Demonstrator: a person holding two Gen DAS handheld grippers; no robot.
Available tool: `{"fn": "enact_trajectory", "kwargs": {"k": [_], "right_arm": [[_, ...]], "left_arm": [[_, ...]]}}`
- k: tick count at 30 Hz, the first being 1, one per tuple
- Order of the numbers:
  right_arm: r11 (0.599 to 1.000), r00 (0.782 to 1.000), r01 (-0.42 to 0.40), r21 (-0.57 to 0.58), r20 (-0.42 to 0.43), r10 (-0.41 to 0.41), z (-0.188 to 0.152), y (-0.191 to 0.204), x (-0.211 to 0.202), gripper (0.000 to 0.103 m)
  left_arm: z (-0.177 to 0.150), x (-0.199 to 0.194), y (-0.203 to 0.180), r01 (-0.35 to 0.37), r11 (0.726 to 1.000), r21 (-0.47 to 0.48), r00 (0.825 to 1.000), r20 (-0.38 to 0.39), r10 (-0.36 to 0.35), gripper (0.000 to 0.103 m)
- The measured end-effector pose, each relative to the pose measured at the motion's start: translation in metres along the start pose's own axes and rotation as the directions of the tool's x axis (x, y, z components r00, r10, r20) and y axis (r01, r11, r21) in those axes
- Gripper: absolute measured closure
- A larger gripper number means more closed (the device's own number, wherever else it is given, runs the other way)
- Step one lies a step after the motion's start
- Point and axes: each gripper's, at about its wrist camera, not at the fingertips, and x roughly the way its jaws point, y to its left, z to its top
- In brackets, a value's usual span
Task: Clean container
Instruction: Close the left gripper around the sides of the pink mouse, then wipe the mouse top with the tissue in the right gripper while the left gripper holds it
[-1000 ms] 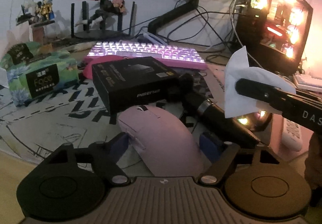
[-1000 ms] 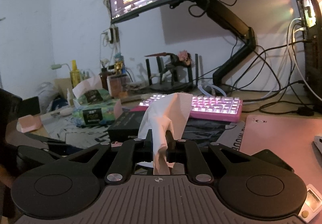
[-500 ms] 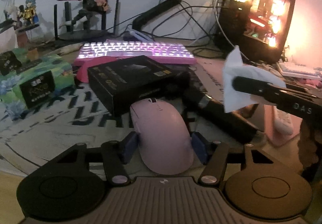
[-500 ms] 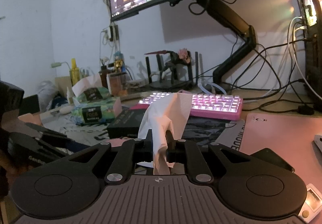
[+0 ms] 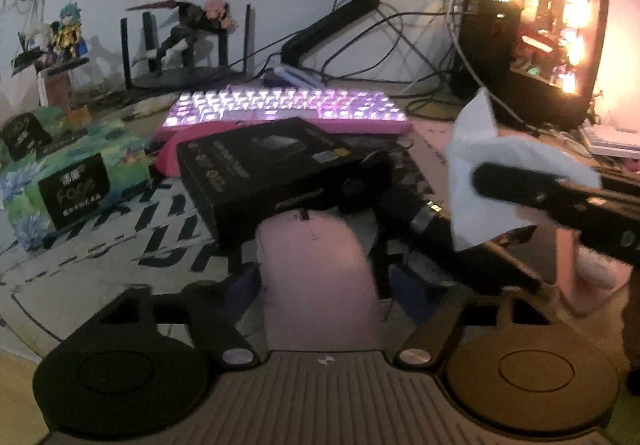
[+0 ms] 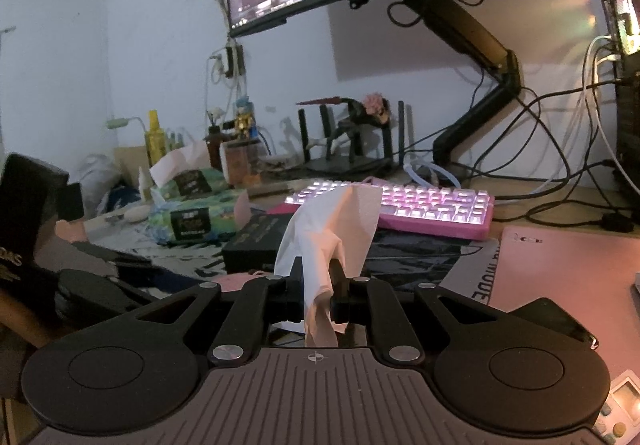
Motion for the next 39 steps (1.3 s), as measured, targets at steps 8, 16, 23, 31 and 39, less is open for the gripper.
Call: {"fn": "enact_trajectory", "kwargs": {"k": [8, 16, 23, 31, 39], "right_arm": [[1.0, 1.0, -0.009, 0.001, -0.008, 0.009, -0.001, 0.0, 0.0, 0.091], [1.0, 1.0, -0.018, 0.002, -0.015, 0.018, -0.003, 0.0, 0.001, 0.091], [0.999, 0.999, -0.032, 0.005, -0.023, 0.032, 0.0, 0.005, 0.007, 0.091], [0.998, 0.997, -0.062, -0.028, -0.043, 0.061, 0.005, 0.015, 0.019, 0.091], [0.994, 0.993, -0.091, -0.058, -0.075, 0.087, 0.009, 0.022, 0.038, 0.091]], "left_arm": [[-0.003, -0.006, 0.006, 0.051, 0.997, 0.055, 0.999, -0.012, -0.051, 0.042], [-0.002, -0.015, 0.017, 0.233, 0.941, 0.244, 0.972, -0.095, -0.216, 0.042], [0.006, -0.008, 0.036, 0.265, 0.921, 0.284, 0.964, -0.114, -0.242, 0.042], [-0.001, -0.007, 0.03, 0.224, 0.931, 0.289, 0.974, -0.053, -0.218, 0.042], [-0.005, -0.008, 0.03, 0.21, 0.935, 0.287, 0.977, -0.022, -0.213, 0.042]]}}
